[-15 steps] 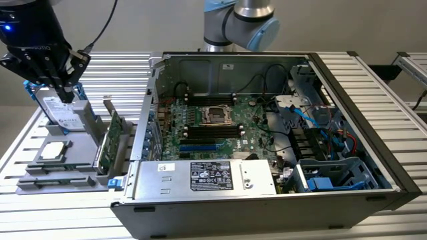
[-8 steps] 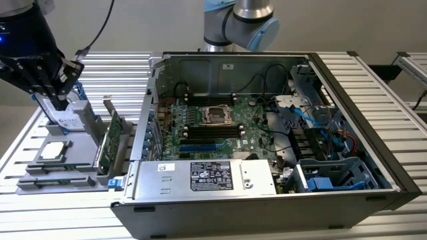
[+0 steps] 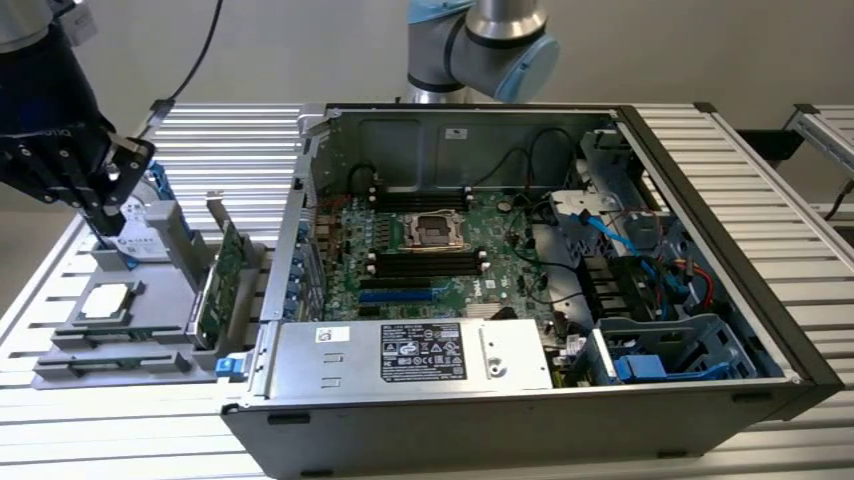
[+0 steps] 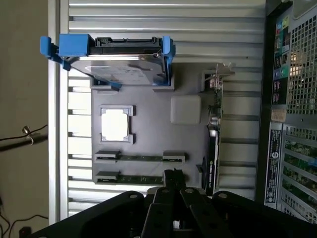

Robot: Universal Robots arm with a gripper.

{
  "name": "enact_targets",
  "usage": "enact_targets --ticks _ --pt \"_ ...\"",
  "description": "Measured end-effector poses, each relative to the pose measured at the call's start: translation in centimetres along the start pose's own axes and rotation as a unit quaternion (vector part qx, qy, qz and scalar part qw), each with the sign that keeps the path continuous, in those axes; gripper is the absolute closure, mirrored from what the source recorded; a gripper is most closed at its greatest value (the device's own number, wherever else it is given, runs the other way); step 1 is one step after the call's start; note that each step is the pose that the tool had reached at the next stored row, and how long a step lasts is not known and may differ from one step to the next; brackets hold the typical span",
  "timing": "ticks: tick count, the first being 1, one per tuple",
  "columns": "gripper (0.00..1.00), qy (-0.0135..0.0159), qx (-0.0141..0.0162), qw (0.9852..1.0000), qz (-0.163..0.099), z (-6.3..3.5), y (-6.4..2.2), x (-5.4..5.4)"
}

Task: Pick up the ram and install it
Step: 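Reach for the ram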

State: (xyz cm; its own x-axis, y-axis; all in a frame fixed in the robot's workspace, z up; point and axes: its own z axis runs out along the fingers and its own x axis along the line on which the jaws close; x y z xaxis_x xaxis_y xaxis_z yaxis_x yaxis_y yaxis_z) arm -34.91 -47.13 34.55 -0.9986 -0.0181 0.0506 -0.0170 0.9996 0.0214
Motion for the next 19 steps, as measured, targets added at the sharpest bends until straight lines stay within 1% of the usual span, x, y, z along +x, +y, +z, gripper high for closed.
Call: enact_targets --ticks 12,16,18,19 --pt "0.89 0.0002 0.0001 1.0 -0.001 1.0 -1.24 1.7" --pt "0.89 0.0002 0.0001 1.0 -0.002 1.39 -1.48 2.5" --pt "0.89 0.0002 0.0001 1.0 -0.002 1.63 -1.5 3.0" --pt "0.89 0.0002 0.0001 1.0 -0.002 1.66 -1.5 3.1"
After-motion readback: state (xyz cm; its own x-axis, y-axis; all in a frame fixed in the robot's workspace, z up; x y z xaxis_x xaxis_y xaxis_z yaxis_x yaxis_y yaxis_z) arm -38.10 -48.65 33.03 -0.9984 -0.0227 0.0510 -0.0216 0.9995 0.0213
